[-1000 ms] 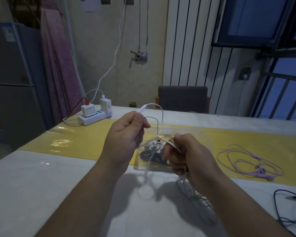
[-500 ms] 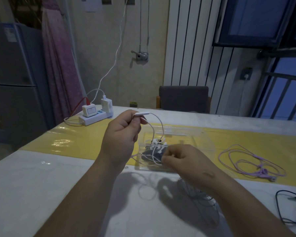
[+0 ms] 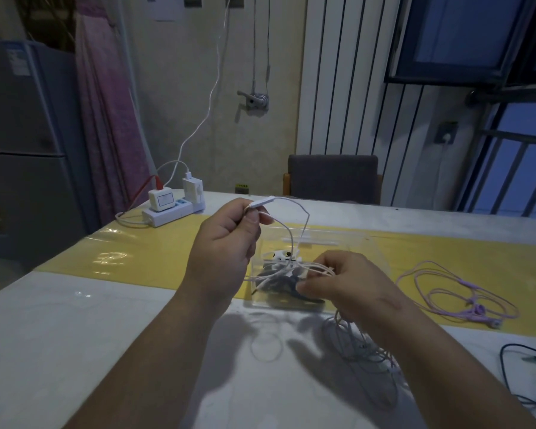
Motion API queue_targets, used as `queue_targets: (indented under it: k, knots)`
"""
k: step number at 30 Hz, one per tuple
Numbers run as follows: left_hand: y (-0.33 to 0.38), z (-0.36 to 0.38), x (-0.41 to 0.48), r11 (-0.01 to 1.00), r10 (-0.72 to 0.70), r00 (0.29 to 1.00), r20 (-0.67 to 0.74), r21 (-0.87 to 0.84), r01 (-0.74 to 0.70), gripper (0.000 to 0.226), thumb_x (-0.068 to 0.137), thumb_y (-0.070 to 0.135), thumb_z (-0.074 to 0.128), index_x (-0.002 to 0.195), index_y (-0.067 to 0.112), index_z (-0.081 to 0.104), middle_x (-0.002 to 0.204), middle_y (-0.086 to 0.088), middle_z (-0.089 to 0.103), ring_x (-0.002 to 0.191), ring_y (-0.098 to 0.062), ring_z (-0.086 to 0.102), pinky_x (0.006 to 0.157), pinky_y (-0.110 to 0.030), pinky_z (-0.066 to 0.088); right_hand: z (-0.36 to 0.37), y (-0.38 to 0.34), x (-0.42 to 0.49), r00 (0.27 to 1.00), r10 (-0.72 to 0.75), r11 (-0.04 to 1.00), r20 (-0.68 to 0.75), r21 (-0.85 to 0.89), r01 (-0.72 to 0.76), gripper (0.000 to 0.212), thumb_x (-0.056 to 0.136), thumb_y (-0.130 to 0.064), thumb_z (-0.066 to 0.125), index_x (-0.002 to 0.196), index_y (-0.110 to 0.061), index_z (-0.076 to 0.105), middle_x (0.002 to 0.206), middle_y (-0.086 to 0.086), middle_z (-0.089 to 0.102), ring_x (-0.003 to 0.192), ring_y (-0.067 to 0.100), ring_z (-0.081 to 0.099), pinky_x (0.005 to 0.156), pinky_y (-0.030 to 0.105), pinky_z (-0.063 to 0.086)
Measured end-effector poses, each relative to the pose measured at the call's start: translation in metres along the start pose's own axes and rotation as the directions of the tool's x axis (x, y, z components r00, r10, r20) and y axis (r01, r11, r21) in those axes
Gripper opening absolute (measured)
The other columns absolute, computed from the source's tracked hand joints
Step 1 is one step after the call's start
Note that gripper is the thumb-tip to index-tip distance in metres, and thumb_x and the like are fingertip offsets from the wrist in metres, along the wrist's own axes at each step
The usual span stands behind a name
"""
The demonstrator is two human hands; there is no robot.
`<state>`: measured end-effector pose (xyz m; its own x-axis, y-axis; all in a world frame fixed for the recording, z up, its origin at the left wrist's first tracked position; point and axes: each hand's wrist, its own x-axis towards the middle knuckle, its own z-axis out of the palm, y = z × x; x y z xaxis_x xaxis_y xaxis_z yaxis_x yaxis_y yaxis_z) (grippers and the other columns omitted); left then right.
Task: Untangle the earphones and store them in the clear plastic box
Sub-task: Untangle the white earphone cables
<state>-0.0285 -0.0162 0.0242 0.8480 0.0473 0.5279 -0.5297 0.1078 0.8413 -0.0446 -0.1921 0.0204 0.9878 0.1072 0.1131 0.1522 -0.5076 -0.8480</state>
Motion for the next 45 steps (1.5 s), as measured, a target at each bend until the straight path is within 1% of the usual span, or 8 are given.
queue_targets:
  k: [7, 12, 17, 26, 31, 36, 41, 45]
  knots:
    - [0.004, -0.001, 0.001, 0.984, -0.051, 0.998, 0.025, -0.168, 0.055, 0.047, 0.101, 0.006, 0.038, 0.07, 0.023, 0.069, 0.055, 0.003, 0.035, 0.044, -0.008, 0.024, 0.041, -0.017, 0.017, 0.008, 0.004, -0.001, 0.998, -0.05, 0.984, 0.034, -0.169, 0.056, 0.02, 0.085, -0.028, 0.068, 0.074, -0.012, 0.07, 0.053, -0.007, 0.042, 0.049, 0.008, 0.034, 0.049, 0.025, 0.026]
    - [0.006, 0.0, 0.001, 0.937, -0.108, 0.994, 0.033, -0.329, 0.113, 0.043, 0.101, 0.008, 0.037, 0.07, 0.017, 0.066, 0.053, 0.0, 0.034, 0.041, -0.009, 0.022, 0.04, -0.017, 0.015, 0.011, -0.006, -0.006, 0.999, -0.012, 0.999, 0.052, 0.034, 0.01, 0.032, 0.099, -0.032, 0.049, 0.084, -0.02, 0.074, 0.038, -0.021, 0.046, 0.039, -0.003, 0.043, 0.042, 0.01, 0.027]
    - [0.007, 0.001, 0.0, 0.87, -0.177, 0.979, 0.098, -0.449, 0.203, 0.042, 0.099, 0.013, 0.038, 0.069, 0.017, 0.066, 0.053, 0.0, 0.034, 0.041, -0.009, 0.022, 0.038, -0.017, 0.016, 0.011, -0.014, -0.011, 0.983, -0.026, 0.979, 0.183, 0.204, -0.012, 0.03, 0.095, 0.002, 0.044, 0.102, -0.01, 0.071, 0.037, -0.02, 0.05, 0.035, -0.007, 0.047, 0.039, 0.007, 0.033]
    - [0.009, -0.001, -0.001, 0.797, -0.203, 0.955, 0.218, -0.53, 0.29, 0.03, 0.093, 0.018, 0.043, 0.07, 0.017, 0.062, 0.055, 0.001, 0.03, 0.04, -0.007, 0.022, 0.041, -0.017, 0.013, 0.016, -0.01, -0.008, 0.986, -0.077, 0.982, 0.148, 0.185, 0.049, 0.028, 0.082, 0.008, 0.06, 0.097, -0.015, 0.065, 0.045, -0.021, 0.057, 0.037, -0.007, 0.049, 0.039, 0.006, 0.032]
    - [0.009, -0.003, 0.0, 0.772, -0.192, 0.952, 0.239, -0.562, 0.297, 0.027, 0.094, 0.018, 0.042, 0.072, 0.016, 0.058, 0.054, 0.002, 0.03, 0.039, -0.006, 0.022, 0.041, -0.016, 0.013, 0.021, -0.003, -0.004, 0.996, -0.014, 0.996, 0.086, 0.085, 0.007, 0.018, 0.079, -0.01, 0.071, 0.088, -0.023, 0.064, 0.043, -0.025, 0.053, 0.037, -0.007, 0.045, 0.046, 0.014, 0.031]
    - [0.009, -0.003, 0.0, 0.753, -0.187, 0.954, 0.236, -0.589, 0.293, 0.025, 0.095, 0.018, 0.041, 0.075, 0.016, 0.056, 0.055, 0.003, 0.03, 0.039, -0.006, 0.022, 0.04, -0.016, 0.012, 0.02, -0.003, -0.004, 0.99, -0.003, 0.999, 0.14, 0.044, -0.003, 0.015, 0.084, -0.01, 0.065, 0.08, -0.023, 0.07, 0.034, -0.017, 0.043, 0.033, -0.001, 0.041, 0.048, 0.019, 0.028]
    - [0.009, -0.003, 0.001, 0.76, -0.196, 0.96, 0.201, -0.588, 0.278, 0.032, 0.098, 0.017, 0.038, 0.074, 0.017, 0.059, 0.055, 0.002, 0.03, 0.04, -0.006, 0.02, 0.04, -0.017, 0.011, 0.021, -0.001, -0.005, 0.977, 0.092, 0.949, 0.191, 0.279, -0.144, 0.021, 0.084, -0.006, 0.06, 0.083, -0.021, 0.074, 0.046, -0.004, 0.033, 0.042, 0.013, 0.027, 0.044, 0.021, 0.021]
    - [0.003, -0.001, 0.005, 0.862, -0.239, 0.971, -0.026, -0.466, 0.2, 0.03, 0.103, 0.014, 0.037, 0.08, 0.011, 0.057, 0.052, 0.002, 0.033, 0.038, -0.007, 0.022, 0.037, -0.015, 0.016, 0.018, -0.006, -0.005, 0.991, 0.034, 0.955, 0.126, 0.289, -0.07, 0.009, 0.063, -0.019, 0.062, 0.064, -0.018, 0.071, 0.05, 0.002, 0.028, 0.043, 0.015, 0.021, 0.048, 0.028, 0.014]
